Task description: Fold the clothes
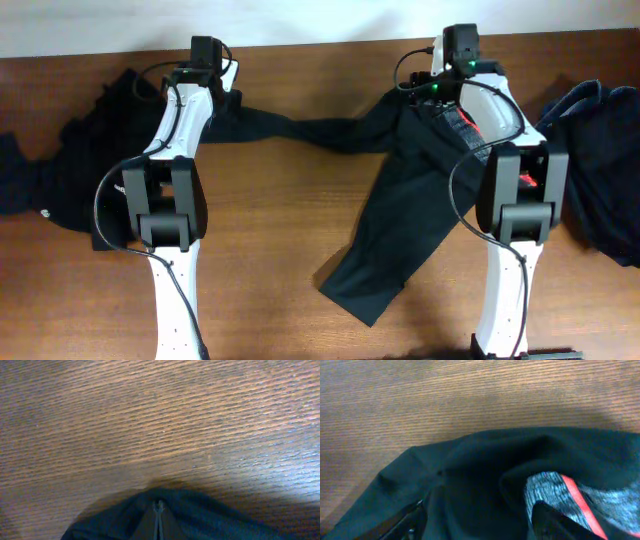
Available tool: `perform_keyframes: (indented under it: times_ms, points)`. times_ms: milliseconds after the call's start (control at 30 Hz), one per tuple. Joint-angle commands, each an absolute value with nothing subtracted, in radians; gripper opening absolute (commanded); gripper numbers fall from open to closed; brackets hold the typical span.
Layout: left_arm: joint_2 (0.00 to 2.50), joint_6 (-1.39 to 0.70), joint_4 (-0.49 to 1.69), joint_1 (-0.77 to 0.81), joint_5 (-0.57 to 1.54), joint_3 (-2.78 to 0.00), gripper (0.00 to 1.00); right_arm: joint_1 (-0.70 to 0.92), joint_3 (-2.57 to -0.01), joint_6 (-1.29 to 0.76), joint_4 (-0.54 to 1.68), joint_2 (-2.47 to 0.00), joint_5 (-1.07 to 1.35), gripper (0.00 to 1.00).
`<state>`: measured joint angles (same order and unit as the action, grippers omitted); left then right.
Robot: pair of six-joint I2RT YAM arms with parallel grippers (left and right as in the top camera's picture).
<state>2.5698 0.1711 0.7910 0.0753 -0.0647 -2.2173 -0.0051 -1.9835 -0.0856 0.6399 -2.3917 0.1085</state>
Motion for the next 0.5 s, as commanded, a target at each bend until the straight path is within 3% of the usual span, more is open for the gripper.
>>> perform_keyframes:
  times_ms: [0, 167, 267, 367, 467]
  points:
    - [2.659, 0.169, 0.804, 0.067, -0.068, -2.193, 0.01, -0.007, -1.977, -0.082, 0.612, -2.410, 0.124, 0.70]
    - [2.659, 0.169, 0.804, 0.067, -0.068, -2.193, 0.01, -0.007, -1.977, -0.081, 0.583, -2.427, 0.123, 0.49]
    - [2.659, 0.169, 0.804, 0.067, -0.068, -2.193, 0.01, -0.007, -1.977, -0.081, 0.557, -2.429, 0.120, 0.23]
    - [2.659, 0.169, 0.804, 0.068, -0.068, -2.193, 0.01, -0.008, -1.977, -0.082, 0.524, -2.429, 0.120, 0.04]
    - [2.659, 0.168, 0.804, 0.069, -0.068, -2.193, 0.01, -0.014, -1.977, -0.082, 0.495, -2.429, 0.119, 0.04]
